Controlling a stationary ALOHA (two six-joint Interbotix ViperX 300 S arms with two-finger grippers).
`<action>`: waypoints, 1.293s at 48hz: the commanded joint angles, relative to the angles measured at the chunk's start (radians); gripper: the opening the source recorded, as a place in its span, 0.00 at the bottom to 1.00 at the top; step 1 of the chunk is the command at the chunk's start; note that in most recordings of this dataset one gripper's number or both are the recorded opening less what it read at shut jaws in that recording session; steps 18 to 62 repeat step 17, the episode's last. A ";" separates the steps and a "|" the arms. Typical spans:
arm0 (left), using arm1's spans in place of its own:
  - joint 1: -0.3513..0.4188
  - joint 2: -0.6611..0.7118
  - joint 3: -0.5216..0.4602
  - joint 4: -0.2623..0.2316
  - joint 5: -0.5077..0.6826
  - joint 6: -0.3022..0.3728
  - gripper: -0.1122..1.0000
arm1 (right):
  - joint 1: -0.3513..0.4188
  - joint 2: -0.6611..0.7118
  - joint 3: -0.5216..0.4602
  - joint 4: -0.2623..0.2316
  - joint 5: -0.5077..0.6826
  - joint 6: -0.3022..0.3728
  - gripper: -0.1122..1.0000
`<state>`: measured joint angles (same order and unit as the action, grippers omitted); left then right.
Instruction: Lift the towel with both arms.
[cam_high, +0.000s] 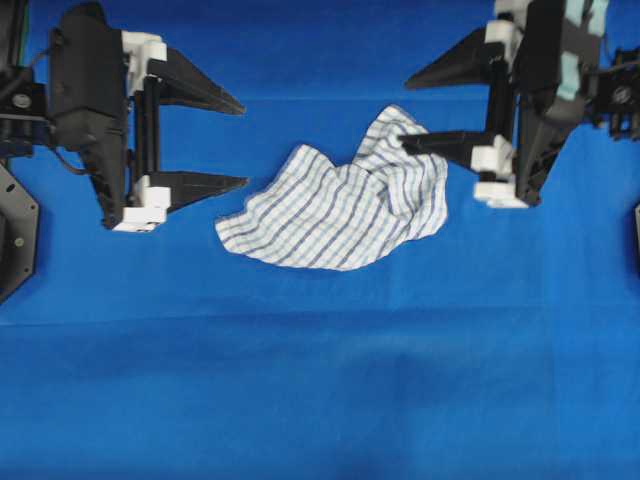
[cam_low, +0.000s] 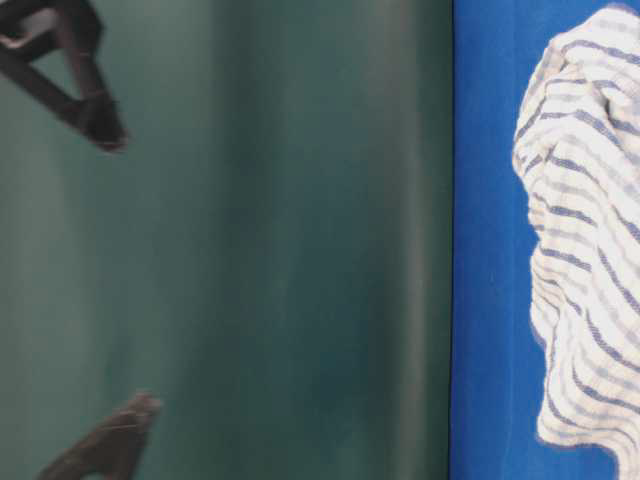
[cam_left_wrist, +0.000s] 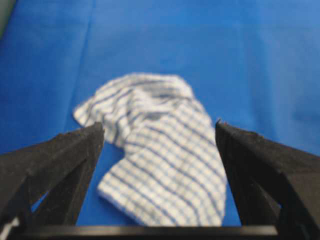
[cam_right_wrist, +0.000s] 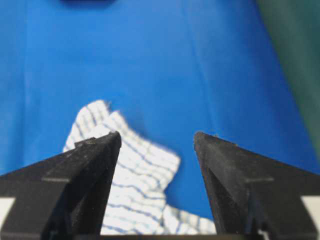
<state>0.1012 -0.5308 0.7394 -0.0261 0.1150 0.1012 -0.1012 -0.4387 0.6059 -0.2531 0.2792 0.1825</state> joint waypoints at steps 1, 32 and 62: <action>0.014 0.023 0.006 0.000 -0.044 0.011 0.91 | -0.011 0.009 0.035 0.002 -0.083 0.009 0.67; 0.035 0.207 0.044 0.000 -0.086 0.023 0.90 | -0.038 0.147 0.144 0.006 -0.222 0.067 0.67; 0.035 0.207 0.044 0.000 -0.086 0.023 0.90 | -0.038 0.147 0.144 0.006 -0.222 0.067 0.67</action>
